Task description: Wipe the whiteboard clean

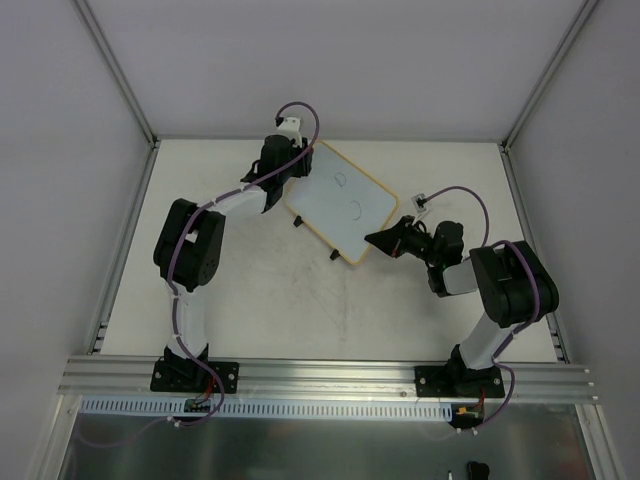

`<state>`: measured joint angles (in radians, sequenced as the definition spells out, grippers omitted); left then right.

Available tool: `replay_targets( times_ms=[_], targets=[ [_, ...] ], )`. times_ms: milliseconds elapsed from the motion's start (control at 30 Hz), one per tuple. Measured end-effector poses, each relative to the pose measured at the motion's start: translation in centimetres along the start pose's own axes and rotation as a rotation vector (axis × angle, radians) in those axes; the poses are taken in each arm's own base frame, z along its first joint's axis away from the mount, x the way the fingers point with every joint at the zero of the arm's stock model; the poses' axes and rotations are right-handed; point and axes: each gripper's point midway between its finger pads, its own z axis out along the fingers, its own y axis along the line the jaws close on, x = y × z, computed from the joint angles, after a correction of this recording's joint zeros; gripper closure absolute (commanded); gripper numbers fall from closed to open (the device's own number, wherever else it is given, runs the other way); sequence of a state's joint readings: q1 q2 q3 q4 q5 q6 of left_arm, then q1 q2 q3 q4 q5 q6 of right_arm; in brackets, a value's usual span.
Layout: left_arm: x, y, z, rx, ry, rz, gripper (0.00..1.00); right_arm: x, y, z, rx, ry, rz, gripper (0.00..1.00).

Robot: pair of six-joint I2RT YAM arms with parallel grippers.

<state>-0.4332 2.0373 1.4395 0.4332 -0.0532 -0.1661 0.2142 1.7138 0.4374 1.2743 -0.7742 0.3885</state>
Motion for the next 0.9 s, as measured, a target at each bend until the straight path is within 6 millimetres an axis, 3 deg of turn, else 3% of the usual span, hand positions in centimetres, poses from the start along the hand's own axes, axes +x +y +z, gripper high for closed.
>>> replay_targets(
  times_ms=[133, 467, 600, 900],
  targets=[
    [0.7, 1.2, 0.2, -0.020, 0.020, -0.001, 1.00, 0.0, 0.0, 0.0, -0.001, 0.000, -0.001, 1.00],
    [0.8, 0.3, 0.2, 0.014, 0.025, 0.026, 1.00, 0.0, 0.0, 0.0, -0.001, 0.001, 0.000, 1.00],
    [0.9, -1.4, -0.1, 0.042, 0.024, 0.035, 1.00, 0.0, 0.0, 0.0, 0.000, 0.000, 0.004, 1.00],
    [1.4, -8.0, -1.8, 0.165, 0.022, 0.062, 1.00, 0.0, -0.2, 0.0, 0.013, -0.001, 0.026, 1.00]
  ],
)
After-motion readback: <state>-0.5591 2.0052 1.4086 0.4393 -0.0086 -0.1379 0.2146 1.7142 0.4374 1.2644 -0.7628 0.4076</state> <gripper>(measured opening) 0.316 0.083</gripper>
